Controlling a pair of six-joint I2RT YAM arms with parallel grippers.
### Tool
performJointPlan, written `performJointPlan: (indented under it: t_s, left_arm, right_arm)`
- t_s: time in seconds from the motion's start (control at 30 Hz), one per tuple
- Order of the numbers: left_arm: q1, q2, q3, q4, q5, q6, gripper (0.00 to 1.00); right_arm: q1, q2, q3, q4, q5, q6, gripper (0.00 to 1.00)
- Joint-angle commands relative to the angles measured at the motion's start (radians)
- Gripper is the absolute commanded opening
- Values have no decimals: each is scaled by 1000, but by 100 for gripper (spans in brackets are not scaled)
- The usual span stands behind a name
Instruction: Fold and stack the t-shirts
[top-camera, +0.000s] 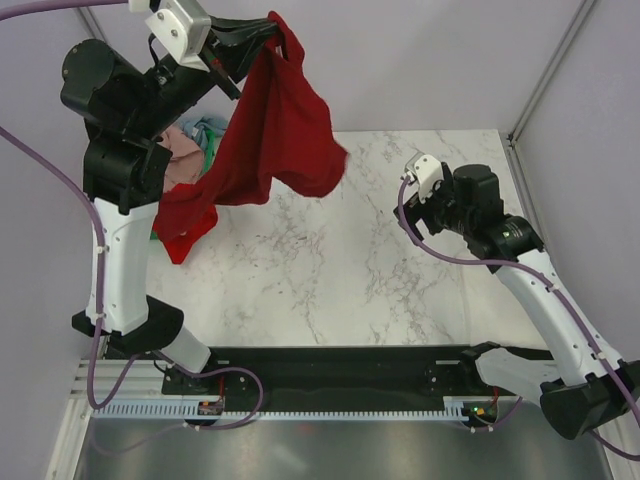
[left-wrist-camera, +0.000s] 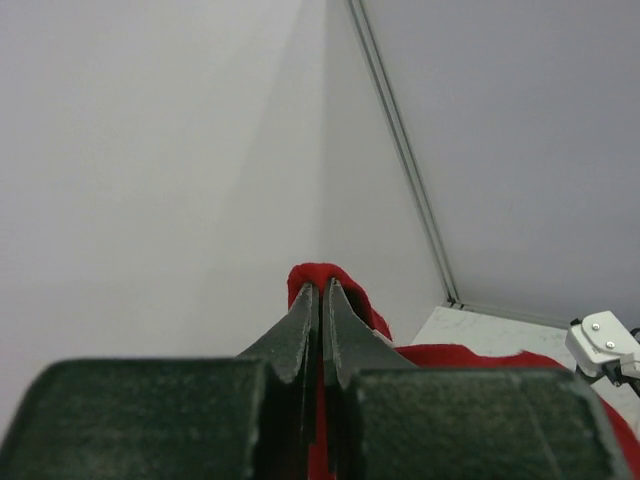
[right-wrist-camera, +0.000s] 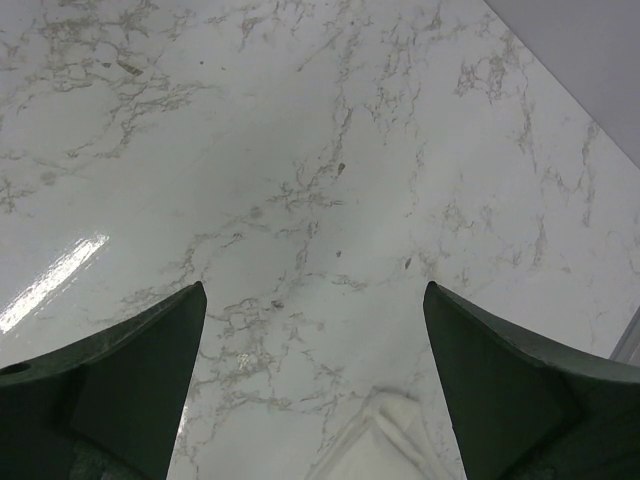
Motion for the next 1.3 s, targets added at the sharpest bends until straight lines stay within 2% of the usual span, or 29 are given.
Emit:
performJointPlan:
  t_s: [0.0, 0.37, 0.47, 0.53, 0.63, 0.77, 0.97, 1.13, 1.27]
  left_arm:
    - [-9, 15, 116, 144, 11, -35, 2]
    - [-56, 67, 103, 169, 80, -110, 2]
    - [-88, 76, 63, 170, 92, -124, 2]
    - [-123, 108, 87, 175, 82, -116, 2]
    - [-165, 165, 166, 208, 46, -104, 2]
    - [-228, 213, 258, 228, 14, -2, 2]
    - [-252, 231, 296, 259, -9, 84, 2]
    - [-260, 247, 299, 293, -17, 112, 2]
    - [-259, 236, 220, 230, -21, 112, 2]
  right_arm:
    - [-23, -19, -15, 22, 0, 0, 98]
    - [-95, -20, -25, 33, -23, 23, 98]
    - [-114, -30, -34, 31, -20, 23, 98]
    - [-121, -31, -41, 33, -20, 25, 98]
    - [-137, -33, -57, 39, -23, 26, 98]
    - [-150, -33, -68, 49, -26, 27, 98]
    - [-158, -33, -71, 49, -23, 28, 98]
    - [-163, -36, -80, 49, -25, 28, 98]
    - [-173, -42, -95, 54, -25, 33, 98]
